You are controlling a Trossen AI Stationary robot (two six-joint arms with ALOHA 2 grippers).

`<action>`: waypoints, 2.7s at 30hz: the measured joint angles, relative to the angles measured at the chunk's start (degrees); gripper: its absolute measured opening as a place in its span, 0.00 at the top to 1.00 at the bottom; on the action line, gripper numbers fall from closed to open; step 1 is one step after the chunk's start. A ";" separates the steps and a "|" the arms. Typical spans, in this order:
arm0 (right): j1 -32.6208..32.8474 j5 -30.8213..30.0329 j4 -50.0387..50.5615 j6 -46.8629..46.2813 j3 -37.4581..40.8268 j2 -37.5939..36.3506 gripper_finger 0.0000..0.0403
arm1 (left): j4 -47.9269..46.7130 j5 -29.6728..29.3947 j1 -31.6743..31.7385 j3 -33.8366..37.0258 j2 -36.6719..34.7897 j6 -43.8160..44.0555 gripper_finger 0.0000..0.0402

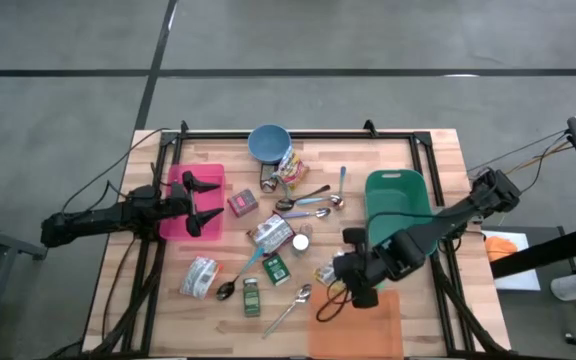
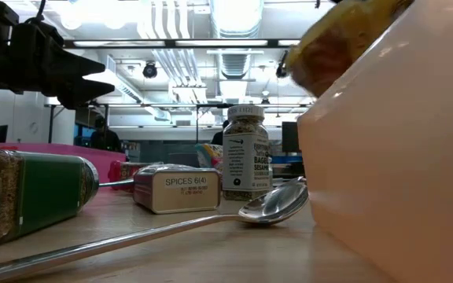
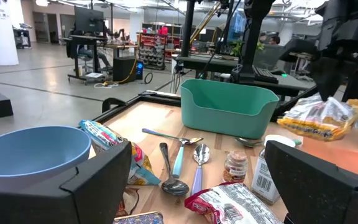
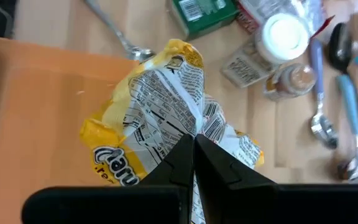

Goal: Pick & Place Food Item
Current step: Put the yellow noodle pack into the orange bin

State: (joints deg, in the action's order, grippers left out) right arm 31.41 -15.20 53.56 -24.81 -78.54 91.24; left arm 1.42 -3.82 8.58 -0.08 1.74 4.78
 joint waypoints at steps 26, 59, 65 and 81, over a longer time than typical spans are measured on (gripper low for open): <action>15.59 -10.40 -1.01 -44.28 2.47 0.00 0.98 | 0.00 -0.01 0.01 0.00 0.00 0.00 0.07; 18.96 -5.94 -12.91 -55.10 4.96 14.15 0.98 | -0.01 0.00 0.01 0.00 -0.02 0.00 0.07; 19.27 -5.35 -13.80 -56.90 4.93 14.64 0.98 | 0.01 0.01 0.00 0.00 -0.02 0.00 0.07; 19.22 -5.75 -11.87 -60.97 4.93 14.64 0.98 | 0.00 -0.01 0.02 0.00 0.00 0.00 0.07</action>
State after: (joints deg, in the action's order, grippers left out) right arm 50.63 -20.95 41.69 -85.78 -73.60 105.89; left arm 1.42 -3.84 8.60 -0.08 1.74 4.78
